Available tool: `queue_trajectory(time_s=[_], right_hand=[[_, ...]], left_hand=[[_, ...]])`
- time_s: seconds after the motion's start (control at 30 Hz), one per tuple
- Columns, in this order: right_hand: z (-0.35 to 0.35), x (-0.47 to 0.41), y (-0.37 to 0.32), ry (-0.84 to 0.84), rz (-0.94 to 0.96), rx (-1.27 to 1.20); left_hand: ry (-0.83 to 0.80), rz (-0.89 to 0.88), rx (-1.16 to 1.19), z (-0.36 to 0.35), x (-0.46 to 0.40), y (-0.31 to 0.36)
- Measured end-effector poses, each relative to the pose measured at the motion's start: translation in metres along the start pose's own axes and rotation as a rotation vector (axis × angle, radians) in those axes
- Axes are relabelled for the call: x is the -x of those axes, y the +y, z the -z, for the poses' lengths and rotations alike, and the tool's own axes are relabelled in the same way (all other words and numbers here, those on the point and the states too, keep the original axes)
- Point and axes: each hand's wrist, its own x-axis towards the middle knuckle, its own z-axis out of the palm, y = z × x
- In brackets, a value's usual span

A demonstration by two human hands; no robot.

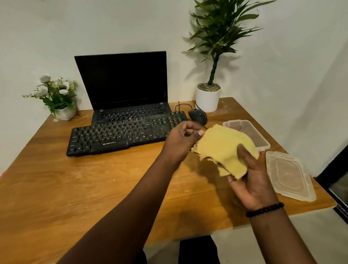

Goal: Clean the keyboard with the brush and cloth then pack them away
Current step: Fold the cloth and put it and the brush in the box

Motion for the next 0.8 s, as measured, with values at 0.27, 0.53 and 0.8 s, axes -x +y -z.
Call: queue_trajectory(time_s=[0.27, 0.53, 0.8], right_hand=[[0.036, -0.067, -0.094, 0.225, 0.154, 0.332], [0.063, -0.150, -0.094, -0.183, 0.180, 2.304], [0.049, -0.160, -0.114, -0.466, -0.187, 2.361]], left_hand=[[0.054, 0.215, 0.025, -0.054, -0.023, -0.030], [-0.035, 0.336, 0.008, -0.112, -0.044, -0.041], [-0.054, 0.393, 0.047, -0.131, -0.054, -0.051]])
